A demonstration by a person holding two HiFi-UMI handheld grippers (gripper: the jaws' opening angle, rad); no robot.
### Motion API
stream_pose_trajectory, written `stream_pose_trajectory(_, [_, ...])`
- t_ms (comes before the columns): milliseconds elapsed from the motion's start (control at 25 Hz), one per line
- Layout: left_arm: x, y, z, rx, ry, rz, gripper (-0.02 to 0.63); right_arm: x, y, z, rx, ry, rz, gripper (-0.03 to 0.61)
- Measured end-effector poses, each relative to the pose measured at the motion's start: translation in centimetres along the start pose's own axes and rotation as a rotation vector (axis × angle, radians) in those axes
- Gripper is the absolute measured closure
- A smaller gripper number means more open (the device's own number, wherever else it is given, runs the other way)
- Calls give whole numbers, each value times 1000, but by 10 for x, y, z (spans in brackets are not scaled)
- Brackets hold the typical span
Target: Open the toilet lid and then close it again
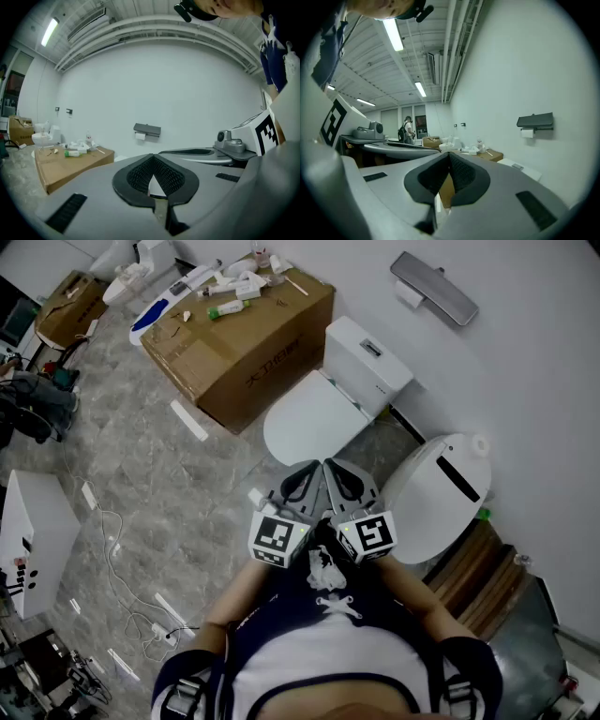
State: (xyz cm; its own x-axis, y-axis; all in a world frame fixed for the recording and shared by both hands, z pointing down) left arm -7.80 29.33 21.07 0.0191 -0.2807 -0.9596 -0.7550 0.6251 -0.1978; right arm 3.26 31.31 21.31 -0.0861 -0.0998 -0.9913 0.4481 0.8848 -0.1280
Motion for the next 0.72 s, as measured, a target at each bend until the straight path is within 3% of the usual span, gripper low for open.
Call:
stream_pose_trajectory(400, [-11,2,4,4,35,-19,611,-9,13,6,84,-64,36,569])
stream_pose_trajectory(720, [-25,-6,-1,87,86,-47,611,-21,20,30,106,-70,-14,569])
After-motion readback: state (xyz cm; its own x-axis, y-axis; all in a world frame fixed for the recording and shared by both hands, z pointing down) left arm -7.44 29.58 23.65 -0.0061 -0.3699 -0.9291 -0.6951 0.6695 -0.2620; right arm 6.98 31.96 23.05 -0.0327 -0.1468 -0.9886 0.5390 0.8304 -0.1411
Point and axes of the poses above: the fingertips, and each gripper's own axes: y backward along the fingers, z to its right, x out of its top, the point moved 8 cm from there along y, backward along the fingers, and after that the axes turned 6 degrees about y, right-handed, at the moved point
